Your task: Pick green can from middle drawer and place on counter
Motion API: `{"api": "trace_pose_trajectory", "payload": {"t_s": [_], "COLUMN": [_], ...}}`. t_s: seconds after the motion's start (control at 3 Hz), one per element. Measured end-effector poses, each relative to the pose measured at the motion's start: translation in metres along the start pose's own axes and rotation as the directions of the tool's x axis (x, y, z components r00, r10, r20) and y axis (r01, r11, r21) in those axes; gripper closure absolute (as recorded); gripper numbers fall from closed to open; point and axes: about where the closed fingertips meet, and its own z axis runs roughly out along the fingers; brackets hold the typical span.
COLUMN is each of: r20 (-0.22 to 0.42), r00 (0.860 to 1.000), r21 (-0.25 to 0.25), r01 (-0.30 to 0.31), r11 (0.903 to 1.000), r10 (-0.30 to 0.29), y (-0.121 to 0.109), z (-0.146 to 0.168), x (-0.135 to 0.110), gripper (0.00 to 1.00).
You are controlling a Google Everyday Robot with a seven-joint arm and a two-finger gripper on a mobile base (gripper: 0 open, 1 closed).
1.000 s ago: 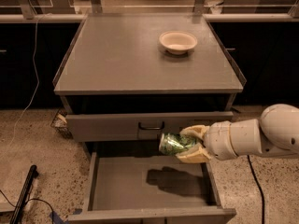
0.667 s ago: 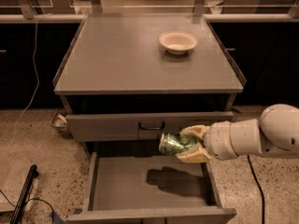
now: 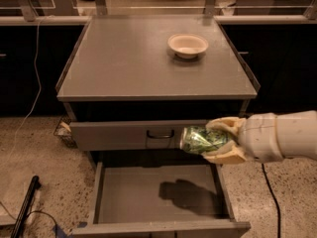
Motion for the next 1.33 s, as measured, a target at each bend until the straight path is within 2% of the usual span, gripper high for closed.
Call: {"api": "trace_pose_trajectory", "payload": {"t_s": [0.33,0.67,1.0,1.33], "r20": [-0.007,0.0,0.008,0.021], "r00": [0.995,0.984,0.969,0.957], "r21": [0.071,0.116,0.154,0.185], "r01": [0.103,0.179,0.243,0.282], "r11": [0.9922,0.9771,0.9577,0.9415], "r10": [-0.103,-0.18,-0.247,-0.29], "y": [-0.015,-0.044,-0.089,-0.104], "z": [-0.063,-0.106,-0.127,-0.138], "x": [-0.054,-0.104,-0.155,-0.184], "gripper": [1.0,1.0,1.0,1.0]}}
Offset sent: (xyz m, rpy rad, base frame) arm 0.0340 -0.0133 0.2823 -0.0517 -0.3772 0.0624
